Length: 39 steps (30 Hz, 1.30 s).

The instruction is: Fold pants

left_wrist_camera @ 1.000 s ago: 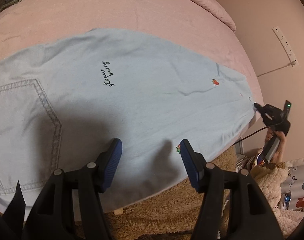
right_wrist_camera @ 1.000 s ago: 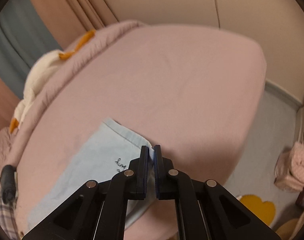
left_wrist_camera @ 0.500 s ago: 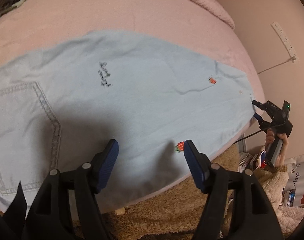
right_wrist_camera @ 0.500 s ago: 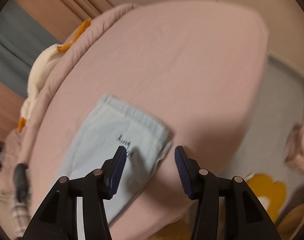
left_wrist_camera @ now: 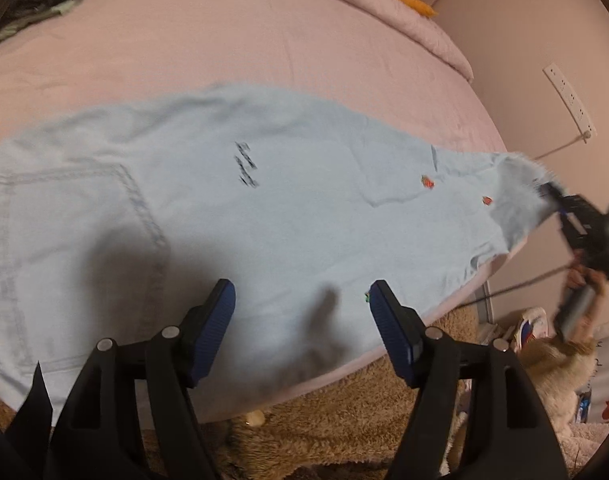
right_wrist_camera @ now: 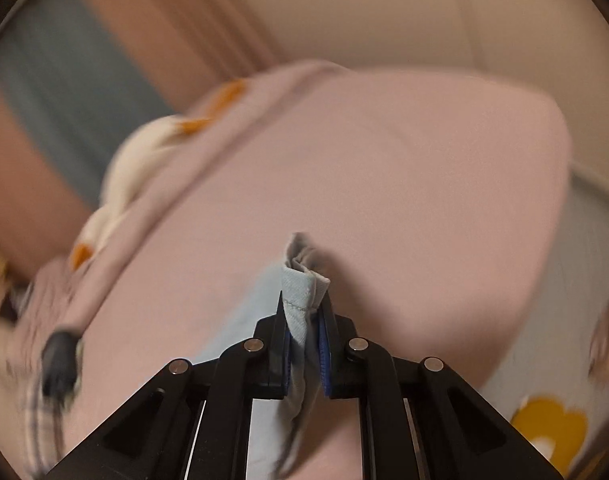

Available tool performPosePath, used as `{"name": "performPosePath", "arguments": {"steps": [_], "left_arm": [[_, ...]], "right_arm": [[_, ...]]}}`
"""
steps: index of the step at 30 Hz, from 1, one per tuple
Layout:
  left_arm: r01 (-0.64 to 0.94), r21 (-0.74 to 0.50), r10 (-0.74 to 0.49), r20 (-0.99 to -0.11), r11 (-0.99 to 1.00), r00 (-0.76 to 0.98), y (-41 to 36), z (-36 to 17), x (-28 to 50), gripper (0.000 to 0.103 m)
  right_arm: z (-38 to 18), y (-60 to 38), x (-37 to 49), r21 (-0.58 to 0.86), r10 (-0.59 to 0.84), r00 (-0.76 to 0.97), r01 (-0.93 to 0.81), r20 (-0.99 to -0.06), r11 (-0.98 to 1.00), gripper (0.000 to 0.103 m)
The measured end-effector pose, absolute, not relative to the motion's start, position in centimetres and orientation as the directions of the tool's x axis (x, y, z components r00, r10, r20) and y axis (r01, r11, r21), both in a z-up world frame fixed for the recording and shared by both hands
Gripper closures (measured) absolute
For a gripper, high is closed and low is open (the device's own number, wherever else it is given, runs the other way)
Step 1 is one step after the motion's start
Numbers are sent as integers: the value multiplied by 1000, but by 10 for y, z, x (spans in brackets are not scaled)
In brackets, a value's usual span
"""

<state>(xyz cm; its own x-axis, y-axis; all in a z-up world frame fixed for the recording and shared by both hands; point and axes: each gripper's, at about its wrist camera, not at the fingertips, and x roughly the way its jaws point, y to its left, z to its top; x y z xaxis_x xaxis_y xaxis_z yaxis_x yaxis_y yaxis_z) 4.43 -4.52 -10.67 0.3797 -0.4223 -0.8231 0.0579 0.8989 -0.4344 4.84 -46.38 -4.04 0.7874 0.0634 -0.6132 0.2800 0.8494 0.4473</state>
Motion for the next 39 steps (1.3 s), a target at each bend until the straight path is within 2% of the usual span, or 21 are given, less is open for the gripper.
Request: {"name": "performPosePath", "arguments": {"steps": [3,6,10,14,17,19,22,23,24,26,30,33,37,38,39], "left_arm": [[40,-432,-407,-812,901,418,-37,-99,42,33],[15,-435,-399,-810,900,430,-28,-99,41,33],[-15,-428,-378,-815,904,440,-20,-100,39,33],[-20,-415,-365,-821,909,438,-20,-100,37,33],[-15,-407,-361,-825,913,434,-24,-100,37,33],[-3,-404,-364,-827,915,429,-26,-100,39,33],[11,-403,-368,-825,915,428,-30,-100,44,32],[17,-405,-373,-824,914,427,-33,-99,49,31],[22,-407,-377,-822,913,426,-34,-99,50,29],[36,-419,-394,-816,907,424,-37,-99,54,28],[75,-468,-457,-795,881,399,-47,-101,60,27],[101,-507,-507,-785,856,356,-60,-110,68,28],[100,-543,-547,-789,834,279,-80,-130,79,29],[96,-538,-540,-791,838,286,-83,-131,80,30],[100,-535,-538,-789,839,297,-86,-130,84,38]], "right_arm": [[1,-401,40,343,123,804,106,-582,933,91],[12,-332,34,261,217,774,-70,-595,963,91],[-20,-254,30,253,360,647,-256,-672,933,91],[-75,-195,47,310,450,453,-351,-769,883,90],[-107,-170,56,264,392,371,-350,-842,899,90],[-111,-165,59,242,369,355,-353,-859,904,89],[-99,-177,58,335,445,326,-341,-834,878,68],[-94,-183,57,370,474,323,-335,-819,867,55],[-88,-194,51,387,491,341,-328,-802,861,50],[-77,-212,44,364,470,391,-315,-792,876,50],[-69,-259,40,315,361,497,-178,-789,932,48],[-84,-291,45,327,305,504,-47,-808,944,48],[-98,-313,45,353,288,491,42,-822,935,48],[-99,-317,43,362,292,491,52,-821,931,48],[-99,-320,41,366,290,495,62,-819,928,48]]}}
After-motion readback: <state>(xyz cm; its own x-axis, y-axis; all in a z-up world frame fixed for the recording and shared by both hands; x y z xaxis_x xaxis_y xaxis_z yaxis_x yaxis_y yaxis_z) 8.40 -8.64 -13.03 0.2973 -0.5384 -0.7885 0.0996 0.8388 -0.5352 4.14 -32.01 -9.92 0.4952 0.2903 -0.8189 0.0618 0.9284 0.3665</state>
